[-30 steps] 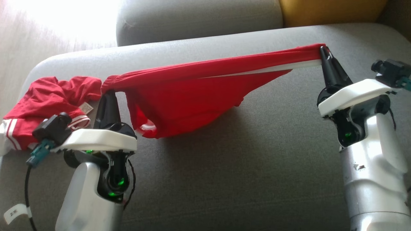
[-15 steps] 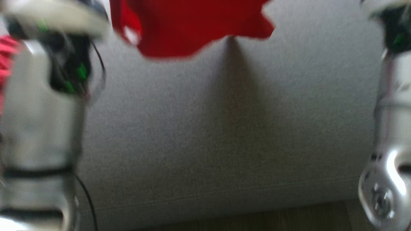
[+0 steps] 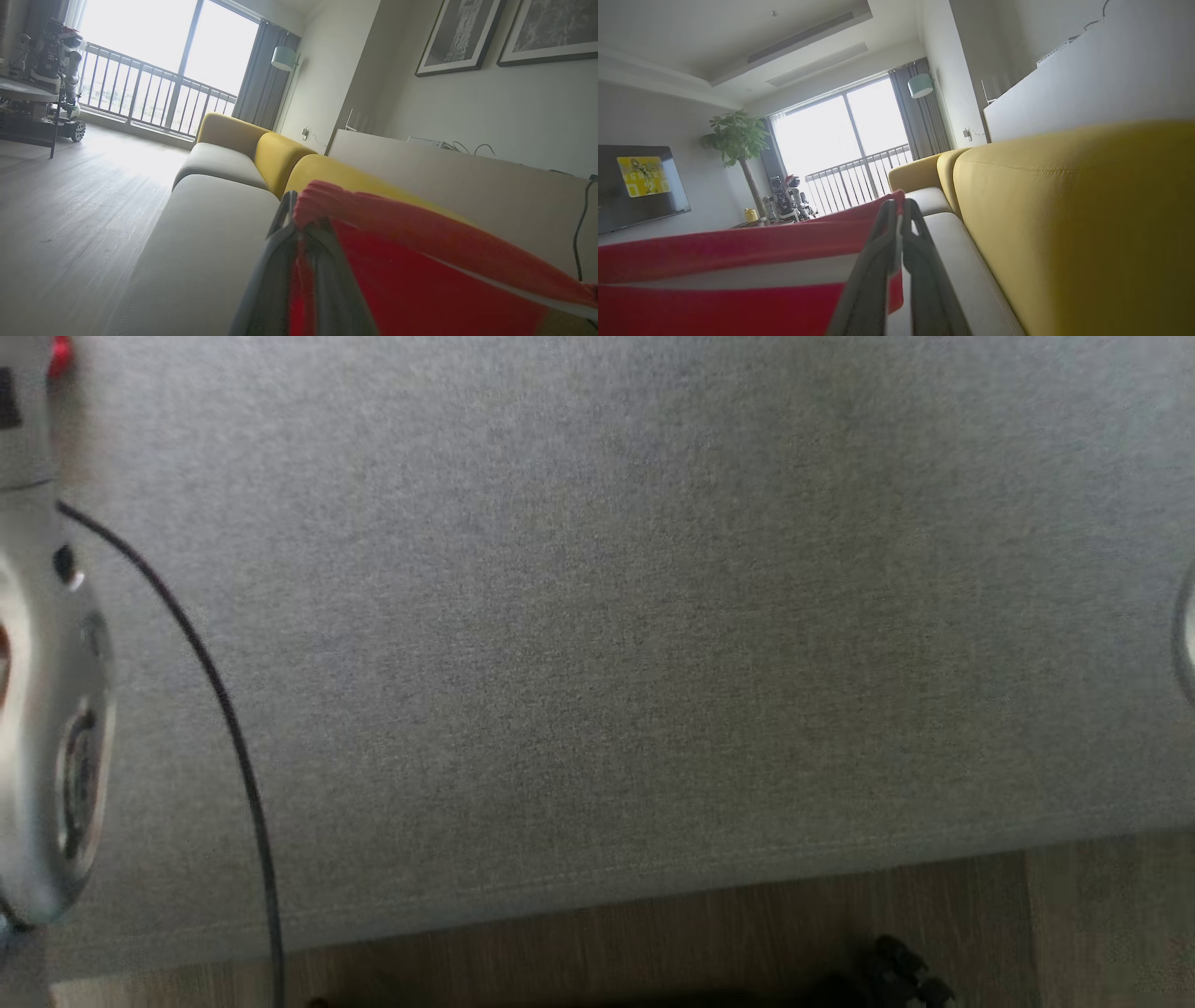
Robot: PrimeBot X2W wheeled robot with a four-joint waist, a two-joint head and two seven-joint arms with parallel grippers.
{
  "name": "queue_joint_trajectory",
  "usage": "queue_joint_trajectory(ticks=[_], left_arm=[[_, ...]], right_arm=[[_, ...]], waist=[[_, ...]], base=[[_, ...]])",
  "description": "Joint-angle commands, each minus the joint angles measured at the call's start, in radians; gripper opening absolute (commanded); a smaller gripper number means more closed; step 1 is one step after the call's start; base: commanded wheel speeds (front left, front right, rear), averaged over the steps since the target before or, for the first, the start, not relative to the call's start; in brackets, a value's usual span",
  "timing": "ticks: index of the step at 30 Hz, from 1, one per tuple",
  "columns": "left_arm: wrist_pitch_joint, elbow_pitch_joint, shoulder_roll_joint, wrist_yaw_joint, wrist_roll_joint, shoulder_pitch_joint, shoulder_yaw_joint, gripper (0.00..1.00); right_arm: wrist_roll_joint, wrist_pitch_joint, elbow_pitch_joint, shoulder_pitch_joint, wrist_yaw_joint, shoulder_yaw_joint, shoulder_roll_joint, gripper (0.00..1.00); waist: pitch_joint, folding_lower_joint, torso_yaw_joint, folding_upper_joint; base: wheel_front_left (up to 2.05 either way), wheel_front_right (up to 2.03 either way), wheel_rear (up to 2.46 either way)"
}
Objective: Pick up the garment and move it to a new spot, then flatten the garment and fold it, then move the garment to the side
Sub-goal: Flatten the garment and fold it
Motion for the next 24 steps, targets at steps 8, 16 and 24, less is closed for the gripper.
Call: queue_joint_trajectory(ticks=[8, 16, 24], left_arm=[[-0.133, 0.254, 0.021, -0.107, 0.045, 0.014, -0.06, 0.0], [-0.18, 0.37, 0.021, -0.16, 0.07, 0.175, -0.132, 0.0], [-0.201, 0.378, 0.022, -0.153, 0.023, 0.342, -0.07, 0.0]], right_arm=[[-0.051, -0.045, 0.131, 0.019, -0.011, -0.015, -0.013, 0.0], [0.005, -0.045, 0.193, 0.185, -0.011, 0.055, -0.013, 0.0], [0.094, -0.043, 0.267, 0.335, -0.011, 0.134, -0.019, 0.0]], waist=[[0.093, -0.0004, 0.008, 0.0001], [0.026, -0.0004, 0.015, 0.0001], [-0.096, -0.0004, 0.022, 0.0001]], base=[[0.0, 0.0, 0.0], [0.0, 0.0, 0.0], [0.0, 0.0, 0.0]])
